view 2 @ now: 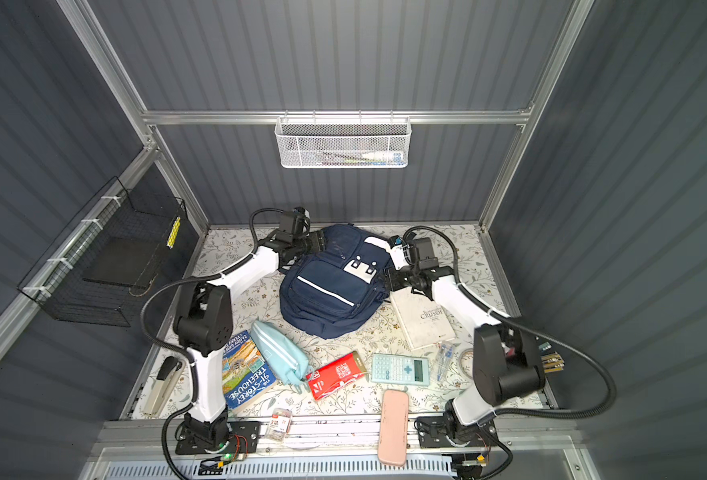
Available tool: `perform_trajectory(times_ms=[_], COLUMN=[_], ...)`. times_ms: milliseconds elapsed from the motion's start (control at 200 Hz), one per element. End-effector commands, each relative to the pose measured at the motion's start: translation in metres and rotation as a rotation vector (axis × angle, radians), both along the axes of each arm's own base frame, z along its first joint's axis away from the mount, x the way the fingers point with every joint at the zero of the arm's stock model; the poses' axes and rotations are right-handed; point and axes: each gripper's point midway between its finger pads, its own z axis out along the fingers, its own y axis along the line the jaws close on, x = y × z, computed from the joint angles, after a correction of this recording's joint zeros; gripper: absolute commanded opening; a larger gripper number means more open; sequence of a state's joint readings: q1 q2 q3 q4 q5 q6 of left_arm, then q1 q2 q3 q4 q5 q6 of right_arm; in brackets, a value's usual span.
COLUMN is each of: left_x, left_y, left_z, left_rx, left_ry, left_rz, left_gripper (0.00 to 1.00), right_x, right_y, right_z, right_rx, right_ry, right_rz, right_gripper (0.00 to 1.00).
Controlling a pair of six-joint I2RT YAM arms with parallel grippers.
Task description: Pack the student bag
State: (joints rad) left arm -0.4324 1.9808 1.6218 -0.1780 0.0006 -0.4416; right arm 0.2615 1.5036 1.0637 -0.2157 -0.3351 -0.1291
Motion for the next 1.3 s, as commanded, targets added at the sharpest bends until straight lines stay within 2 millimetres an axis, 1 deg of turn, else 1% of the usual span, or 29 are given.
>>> perform_trajectory(times_ms=[0, 10, 40, 70, 130, 165, 215, 265, 295, 355, 430, 505, 570, 630, 680, 750, 795, 825, 855, 876, 906, 926, 951, 1041, 1161, 1206, 1296], left_x=[-0.046, -0.054, -0.069, -0.081, -0.105, -0.116, -0.128, -0.135, -0.137, -0.138, -0.138, -0.135, -0.129, -0.121, -0.113, -0.102, -0.097, -0.094, -0.093, -0.092, -0.091, -0.091, -0.092, -0.098, -0.108, -0.109, -0.114], left_y=[0.016, 0.020, 0.027, 0.031, 0.042, 0.046, 0.055, 0.072, 0.080, 0.084, 0.081, 0.077, 0.077, 0.080, 0.083, 0.090, 0.093, 0.094, 0.096, 0.096, 0.096, 0.096, 0.095, 0.093, 0.093, 0.094, 0.089], left_z=[0.016, 0.008, -0.001, -0.001, -0.015, -0.020, -0.029, -0.042, -0.049, -0.059, -0.072, -0.082, -0.083, -0.079, -0.076, -0.072, -0.067, -0.063, -0.059, -0.055, -0.051, -0.049, -0.046, -0.041, -0.034, -0.029, -0.027], left_rx=[-0.029, -0.028, -0.043, -0.065, -0.077, -0.070, -0.027, 0.055, 0.077, 0.056, 0.027, 0.020, 0.011, 0.001, -0.008, -0.023, -0.021, -0.012, -0.001, 0.002, 0.002, -0.001, -0.008, -0.031, -0.044, -0.042, -0.078], left_ry=[0.020, 0.037, 0.055, 0.058, 0.093, 0.101, 0.121, 0.162, 0.179, 0.190, 0.208, 0.232, 0.228, 0.218, 0.217, 0.225, 0.216, 0.207, 0.199, 0.193, 0.185, 0.181, 0.177, 0.181, 0.183, 0.178, 0.185], left_rz=[0.016, 0.023, 0.037, 0.046, 0.058, 0.058, 0.060, 0.095, 0.107, 0.111, 0.098, 0.087, 0.086, 0.087, 0.084, 0.084, 0.085, 0.087, 0.087, 0.088, 0.086, 0.085, 0.081, 0.073, 0.064, 0.066, 0.055], left_gripper=[0.72, 0.71, 0.70, 0.69, 0.66, 0.62, 0.57, 0.53, 0.51, 0.51, 0.51, 0.51, 0.51, 0.51, 0.51, 0.51, 0.51, 0.51, 0.51, 0.51, 0.50, 0.50, 0.50, 0.50, 0.49, 0.49, 0.49], right_x=[-0.019, -0.019, -0.020, -0.021, -0.029, -0.033, -0.041, -0.050, -0.057, -0.073, -0.088, -0.098, -0.104, -0.110, -0.116, -0.122, -0.121, -0.118, -0.115, -0.107, -0.101, -0.098, -0.096, -0.086, -0.067, -0.063, -0.045], right_y=[0.001, 0.001, 0.001, 0.001, 0.006, 0.011, 0.016, 0.025, 0.035, 0.057, 0.079, 0.091, 0.098, 0.106, 0.113, 0.121, 0.125, 0.128, 0.131, 0.129, 0.132, 0.135, 0.138, 0.159, 0.196, 0.210, 0.233], right_z=[-0.002, -0.001, 0.002, 0.004, 0.004, 0.003, -0.005, -0.015, -0.020, -0.031, -0.041, -0.053, -0.064, -0.069, -0.071, -0.080, -0.087, -0.092, -0.096, -0.099, -0.102, -0.102, -0.102, -0.091, -0.068, -0.063, -0.054], right_rx=[-0.201, -0.213, -0.240, -0.260, -0.287, -0.300, -0.338, -0.367, -0.378, -0.383, -0.380, -0.362, -0.351, -0.318, -0.297, -0.325, -0.353, -0.372, -0.378, -0.413, -0.422, -0.419, -0.414, -0.364, -0.272, -0.248, -0.196], right_ry=[-0.203, -0.219, -0.264, -0.294, -0.315, -0.313, -0.283, -0.262, -0.264, -0.283, -0.288, -0.239, -0.163, -0.117, -0.110, -0.116, -0.120, -0.121, -0.113, -0.112, -0.108, -0.106, -0.107, -0.150, -0.198, -0.215, -0.242], right_rz=[0.270, 0.284, 0.311, 0.338, 0.417, 0.454, 0.500, 0.541, 0.581, 0.666, 0.751, 0.799, 0.821, 0.836, 0.858, 0.894, 0.904, 0.896, 0.888, 0.859, 0.835, 0.827, 0.822, 0.800, 0.740, 0.729, 0.659], right_gripper=[0.61, 0.61, 0.61, 0.61, 0.60, 0.59, 0.57, 0.56, 0.56, 0.55, 0.53, 0.52, 0.51, 0.51, 0.51, 0.51, 0.51, 0.47, 0.39, 0.32, 0.20, 0.15, 0.12, 0.09, 0.00, 0.00, 0.00])
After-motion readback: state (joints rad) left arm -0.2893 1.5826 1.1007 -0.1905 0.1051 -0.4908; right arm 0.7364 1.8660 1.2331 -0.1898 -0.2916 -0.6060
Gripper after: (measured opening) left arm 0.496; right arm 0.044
